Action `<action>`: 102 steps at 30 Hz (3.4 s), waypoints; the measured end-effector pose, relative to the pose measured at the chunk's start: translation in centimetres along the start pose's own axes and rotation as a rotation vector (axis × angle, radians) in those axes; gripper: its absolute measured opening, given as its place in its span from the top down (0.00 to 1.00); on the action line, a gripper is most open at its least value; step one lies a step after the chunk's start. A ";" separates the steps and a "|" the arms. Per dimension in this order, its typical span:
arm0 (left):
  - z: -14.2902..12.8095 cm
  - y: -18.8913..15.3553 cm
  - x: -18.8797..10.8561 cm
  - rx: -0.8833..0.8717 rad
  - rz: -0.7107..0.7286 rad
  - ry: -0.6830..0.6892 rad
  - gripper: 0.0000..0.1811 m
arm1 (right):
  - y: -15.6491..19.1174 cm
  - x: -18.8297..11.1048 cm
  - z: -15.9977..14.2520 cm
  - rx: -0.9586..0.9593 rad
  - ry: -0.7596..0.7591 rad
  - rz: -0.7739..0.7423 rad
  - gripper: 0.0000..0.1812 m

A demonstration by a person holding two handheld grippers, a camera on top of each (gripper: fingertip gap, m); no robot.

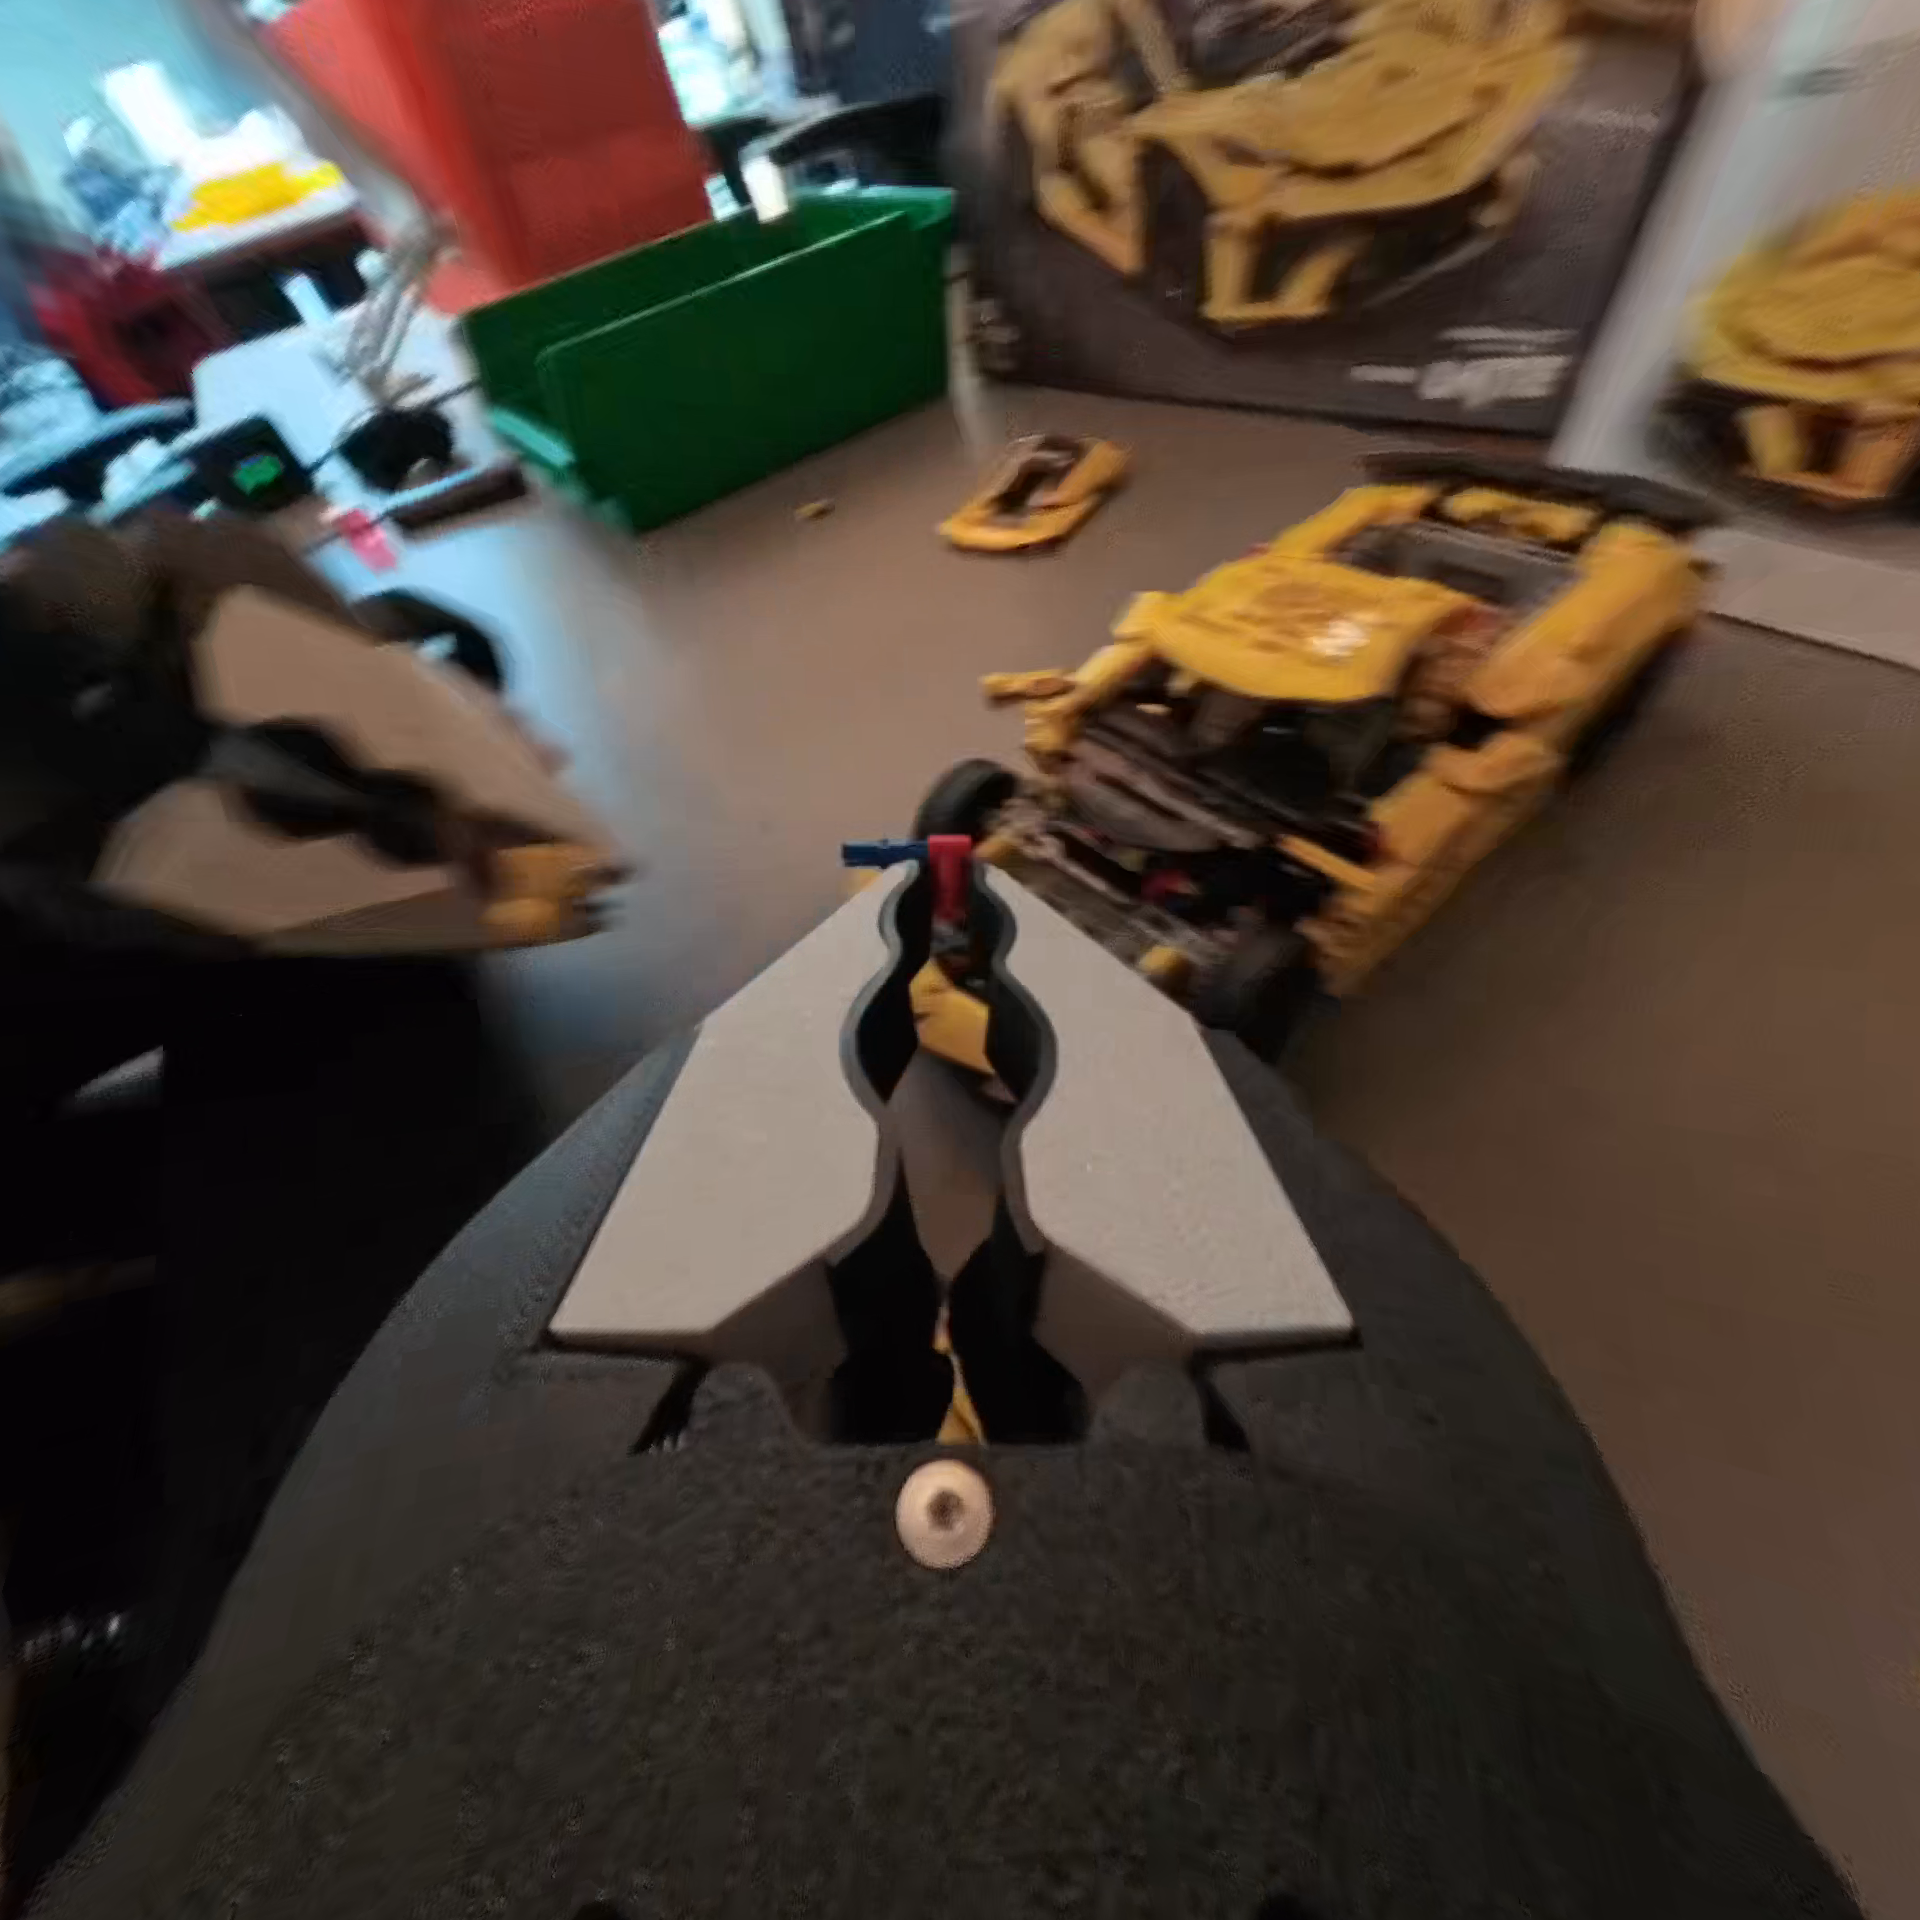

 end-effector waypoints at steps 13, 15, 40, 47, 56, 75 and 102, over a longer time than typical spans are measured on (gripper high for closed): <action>-0.9 0.4 0.4 -0.062 0.021 0.039 0.97 | -17.1 -13.6 -3.0 -0.078 0.533 -0.563 0.97; -0.9 0.1 0.5 -0.038 0.013 0.046 0.96 | -17.4 -13.7 -2.9 -0.048 0.490 -0.546 0.97; -4.3 1.1 0.4 -0.389 0.006 0.223 0.96 | 0.8 -0.7 0.5 -0.200 0.005 0.086 0.97; -8.0 1.3 -2.7 -0.512 -0.132 0.538 0.96 | 1.1 -0.3 0.0 -0.295 -0.010 0.030 0.97; -2.5 3.0 -1.5 -0.886 -0.152 0.114 0.83 | 5.0 0.7 -0.3 -0.703 -0.034 -0.010 0.97; -2.2 2.1 -0.8 -1.123 -0.240 -0.053 0.99 | 4.2 0.5 1.4 -0.666 -0.105 -0.223 0.97; -0.8 -1.0 26.8 -0.479 -0.446 0.575 0.98 | -16.1 -19.3 2.4 -0.168 0.342 -0.826 0.88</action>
Point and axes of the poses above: each gripper's, where its closed fingertips meet, x out along the fingers, z out of its top, y = z × x across the jaws, the point moved 6 cm from there along -x, back along the fingers, and after that the axes turned 13 degrees about -y, right-handed, at the moved point
